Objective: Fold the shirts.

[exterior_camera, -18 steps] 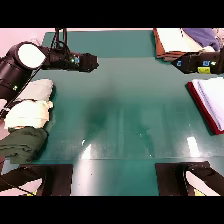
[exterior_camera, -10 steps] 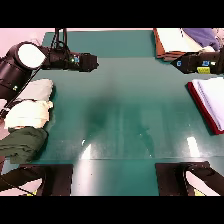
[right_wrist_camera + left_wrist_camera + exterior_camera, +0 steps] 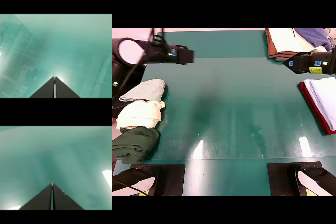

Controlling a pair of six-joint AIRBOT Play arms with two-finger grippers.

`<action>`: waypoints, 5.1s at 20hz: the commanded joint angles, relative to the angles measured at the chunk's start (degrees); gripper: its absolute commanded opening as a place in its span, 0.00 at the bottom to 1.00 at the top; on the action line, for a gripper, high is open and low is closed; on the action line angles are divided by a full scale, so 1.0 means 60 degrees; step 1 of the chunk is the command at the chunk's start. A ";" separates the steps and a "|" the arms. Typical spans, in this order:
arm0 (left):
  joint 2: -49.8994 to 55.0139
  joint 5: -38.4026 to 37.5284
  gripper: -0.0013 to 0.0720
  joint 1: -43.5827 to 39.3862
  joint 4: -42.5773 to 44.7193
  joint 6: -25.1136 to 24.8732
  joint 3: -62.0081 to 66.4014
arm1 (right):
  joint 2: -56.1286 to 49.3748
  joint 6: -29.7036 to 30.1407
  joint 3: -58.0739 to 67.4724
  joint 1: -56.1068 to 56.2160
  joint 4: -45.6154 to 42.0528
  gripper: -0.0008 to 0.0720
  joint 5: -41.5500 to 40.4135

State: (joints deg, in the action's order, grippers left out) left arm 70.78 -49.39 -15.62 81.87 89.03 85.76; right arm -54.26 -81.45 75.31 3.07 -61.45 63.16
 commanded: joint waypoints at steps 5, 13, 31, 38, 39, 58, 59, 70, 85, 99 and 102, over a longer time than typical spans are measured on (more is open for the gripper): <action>0.0714 -0.0816 0.92 0.3315 0.1971 0.0171 -0.1690 | 0.0004 -0.0011 0.0004 0.0011 0.0007 0.04 0.0033; 0.2619 -0.0302 0.88 0.4277 0.1978 0.0503 -0.2623 | -0.0015 -0.0015 0.0000 0.0011 0.0007 0.04 -0.0022; -0.1384 -0.2259 0.05 -0.2667 0.1960 -0.0171 0.1803 | 0.0284 -0.0015 0.3344 0.0011 0.0000 0.03 -0.0386; 0.1687 -0.1956 0.92 -0.4790 -0.0029 -0.0229 0.1800 | 0.0291 -0.0015 0.3723 0.0007 -0.0011 0.03 0.0171; 0.1785 -0.1861 0.92 -0.4590 -0.0040 -0.0062 0.1796 | 0.0288 -0.0015 0.3719 0.0011 -0.0011 0.03 0.0277; 0.3085 0.1931 0.92 -0.1588 -0.5308 -0.0171 -0.3519 | 0.0171 -0.0022 0.3038 0.0011 0.0069 0.03 0.0430; 0.3129 0.2109 0.92 -0.1588 -0.5413 -0.0178 -0.3519 | 0.0171 -0.0022 0.3042 0.0011 0.0069 0.04 0.0433; 0.3530 0.2776 0.60 -0.1708 -0.6280 -0.0423 -0.3359 | 0.0171 -0.0029 0.3042 0.0011 0.0073 0.03 0.0444; 0.2353 0.0222 0.05 -0.0656 -0.2707 -0.0678 -0.1796 | 0.0470 -0.0284 -0.3978 -0.2124 0.0098 0.59 0.2492; 0.2357 -0.1042 0.05 -0.0652 -0.2361 -0.0681 -0.1796 | -0.3559 -0.0244 -0.5384 0.1362 0.0761 0.06 -0.1184; 0.2040 -0.1362 0.05 -0.0652 -0.1464 -0.0670 -0.1734 | -0.3180 -0.0313 -0.4309 0.1155 -0.0208 0.03 -0.0568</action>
State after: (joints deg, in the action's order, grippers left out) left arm 84.27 -55.44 -19.59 68.82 84.97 75.05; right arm -73.69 -82.94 44.40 9.85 -57.93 57.74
